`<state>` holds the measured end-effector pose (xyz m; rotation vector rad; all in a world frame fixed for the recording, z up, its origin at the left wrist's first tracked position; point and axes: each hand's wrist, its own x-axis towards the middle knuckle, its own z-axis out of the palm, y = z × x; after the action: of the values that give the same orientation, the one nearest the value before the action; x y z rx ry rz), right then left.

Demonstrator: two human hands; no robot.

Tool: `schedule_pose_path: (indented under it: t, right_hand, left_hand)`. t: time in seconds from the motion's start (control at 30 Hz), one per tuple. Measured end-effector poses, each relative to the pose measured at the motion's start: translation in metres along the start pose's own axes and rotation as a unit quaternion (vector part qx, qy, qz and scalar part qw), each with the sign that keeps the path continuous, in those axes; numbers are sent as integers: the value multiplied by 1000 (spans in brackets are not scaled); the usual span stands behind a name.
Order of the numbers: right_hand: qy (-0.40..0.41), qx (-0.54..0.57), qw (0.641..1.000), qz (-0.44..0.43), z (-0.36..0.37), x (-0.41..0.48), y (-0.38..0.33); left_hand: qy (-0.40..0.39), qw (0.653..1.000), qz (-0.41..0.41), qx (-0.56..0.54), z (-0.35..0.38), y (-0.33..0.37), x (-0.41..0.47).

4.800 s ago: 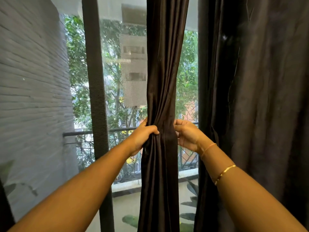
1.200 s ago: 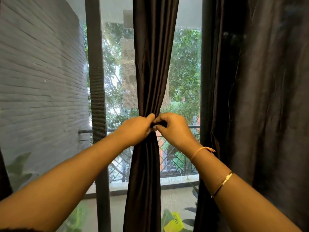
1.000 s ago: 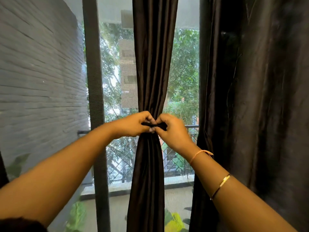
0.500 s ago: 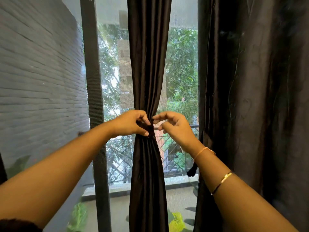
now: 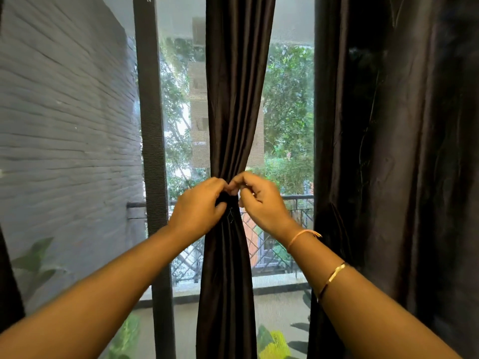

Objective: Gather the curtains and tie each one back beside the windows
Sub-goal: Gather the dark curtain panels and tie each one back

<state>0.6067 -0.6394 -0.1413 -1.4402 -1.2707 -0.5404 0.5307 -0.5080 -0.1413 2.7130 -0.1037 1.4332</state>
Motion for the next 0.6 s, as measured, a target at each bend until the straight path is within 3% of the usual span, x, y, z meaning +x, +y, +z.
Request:
schedule_pose_path:
  t: [0.17, 0.4, 0.6]
  right_hand:
    - [13, 72, 997, 19, 4, 8, -6]
    - [-42, -177, 982, -58, 7, 9, -6]
    - [-21, -177, 982, -62, 11, 11, -10]
  left_hand:
    - [57, 992, 74, 90, 2, -6, -9]
    - [154, 966, 142, 153, 0, -21, -11]
    - [215, 947, 180, 156, -3, -19, -4]
